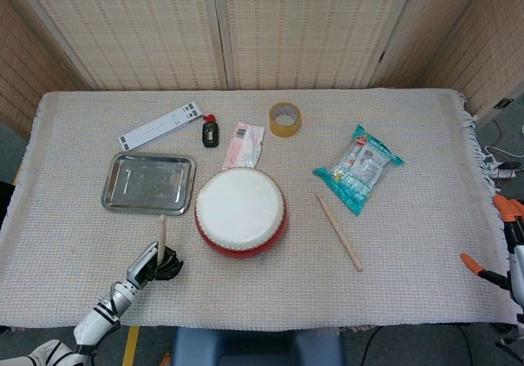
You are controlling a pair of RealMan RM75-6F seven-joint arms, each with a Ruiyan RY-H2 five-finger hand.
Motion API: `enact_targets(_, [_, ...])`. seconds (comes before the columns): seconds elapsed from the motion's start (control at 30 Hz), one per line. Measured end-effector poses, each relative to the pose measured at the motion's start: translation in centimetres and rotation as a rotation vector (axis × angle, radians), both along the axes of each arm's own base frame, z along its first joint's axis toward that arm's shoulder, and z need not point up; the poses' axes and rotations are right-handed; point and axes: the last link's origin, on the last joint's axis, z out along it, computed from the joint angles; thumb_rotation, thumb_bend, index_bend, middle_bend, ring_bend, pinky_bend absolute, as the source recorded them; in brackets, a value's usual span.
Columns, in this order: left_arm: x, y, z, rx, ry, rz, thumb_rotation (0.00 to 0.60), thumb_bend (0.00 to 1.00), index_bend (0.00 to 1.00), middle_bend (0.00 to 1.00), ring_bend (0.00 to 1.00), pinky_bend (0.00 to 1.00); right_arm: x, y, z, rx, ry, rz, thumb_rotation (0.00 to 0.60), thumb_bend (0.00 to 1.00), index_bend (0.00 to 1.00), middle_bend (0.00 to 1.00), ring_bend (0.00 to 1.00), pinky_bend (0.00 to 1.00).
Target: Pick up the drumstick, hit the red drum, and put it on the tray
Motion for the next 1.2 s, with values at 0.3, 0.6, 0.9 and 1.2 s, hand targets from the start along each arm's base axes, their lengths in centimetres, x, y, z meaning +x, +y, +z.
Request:
enact_targets(0.3, [1.0,3.9,5.5,0.245,0.299,-0.160,0.600,0.85,1.00,1.00,1.00,1.00,0.7,-0.7,0.8,-0.009,0.026,0.037,0.600,0.05,0.02,0.09,0.00,0.15])
enact_targets(0.6, [3.6,8.3,9.6,0.541,0.710,-0.283,0.600,0.84,1.00,1.00,1.00,1.00,1.7,-1.6,0.9,0.002,0.047,0.075,0.600,0.05,0.02,0.09,0.00,0.15])
enact_targets(0.9, [7.2,10.8,8.8,0.682,1.062,-0.435,0.600,0.82,1.00,1.00,1.00,1.00,1.9,-1.7,1.1,0.000,0.046,0.083,0.600,0.05,0.02,0.09,0.00,0.15])
enact_targets(1.2, [9.6,12.6,5.8,0.672,1.319,-0.546,0.600,0.82,1.00,1.00,1.00,1.00,1.5,-1.4,1.2,-0.004,0.040,0.078,0.600,0.05,0.03,0.09,0.00,0.15])
